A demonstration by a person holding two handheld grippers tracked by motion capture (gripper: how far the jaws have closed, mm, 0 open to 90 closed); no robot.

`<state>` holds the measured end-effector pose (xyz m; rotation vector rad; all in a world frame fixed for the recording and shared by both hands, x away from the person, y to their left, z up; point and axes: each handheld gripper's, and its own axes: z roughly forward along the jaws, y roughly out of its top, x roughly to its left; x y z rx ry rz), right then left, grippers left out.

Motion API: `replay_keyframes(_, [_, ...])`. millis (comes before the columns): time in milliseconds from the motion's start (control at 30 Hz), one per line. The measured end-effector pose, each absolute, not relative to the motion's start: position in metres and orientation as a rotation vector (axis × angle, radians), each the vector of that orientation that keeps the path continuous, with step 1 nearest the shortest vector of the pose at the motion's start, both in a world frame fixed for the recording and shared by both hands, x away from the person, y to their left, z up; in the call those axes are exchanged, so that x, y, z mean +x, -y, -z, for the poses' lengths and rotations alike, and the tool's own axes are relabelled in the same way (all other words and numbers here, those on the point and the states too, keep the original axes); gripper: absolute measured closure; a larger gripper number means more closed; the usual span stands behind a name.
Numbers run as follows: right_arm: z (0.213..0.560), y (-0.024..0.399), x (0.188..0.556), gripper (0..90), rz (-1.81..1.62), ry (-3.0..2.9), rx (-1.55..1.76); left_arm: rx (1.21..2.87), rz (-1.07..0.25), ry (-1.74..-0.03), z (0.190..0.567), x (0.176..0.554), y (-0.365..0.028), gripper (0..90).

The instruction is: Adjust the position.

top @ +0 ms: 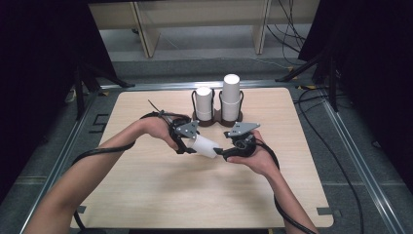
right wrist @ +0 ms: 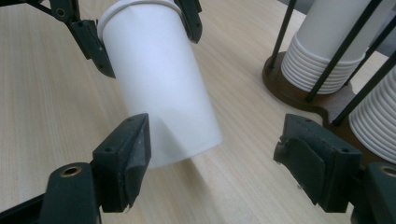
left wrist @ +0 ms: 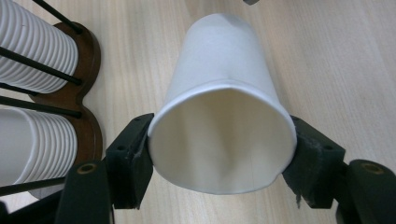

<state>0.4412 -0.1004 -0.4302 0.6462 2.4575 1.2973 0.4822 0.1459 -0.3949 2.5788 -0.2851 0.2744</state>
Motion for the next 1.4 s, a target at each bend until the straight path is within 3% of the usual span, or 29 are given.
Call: replay_keyframes(1400, [0.429,0.072,0.442,25.9,-1.254,-2.58,0.484,2.707,-0.248,0.374,0.376,0.48,-0.137,31.7])
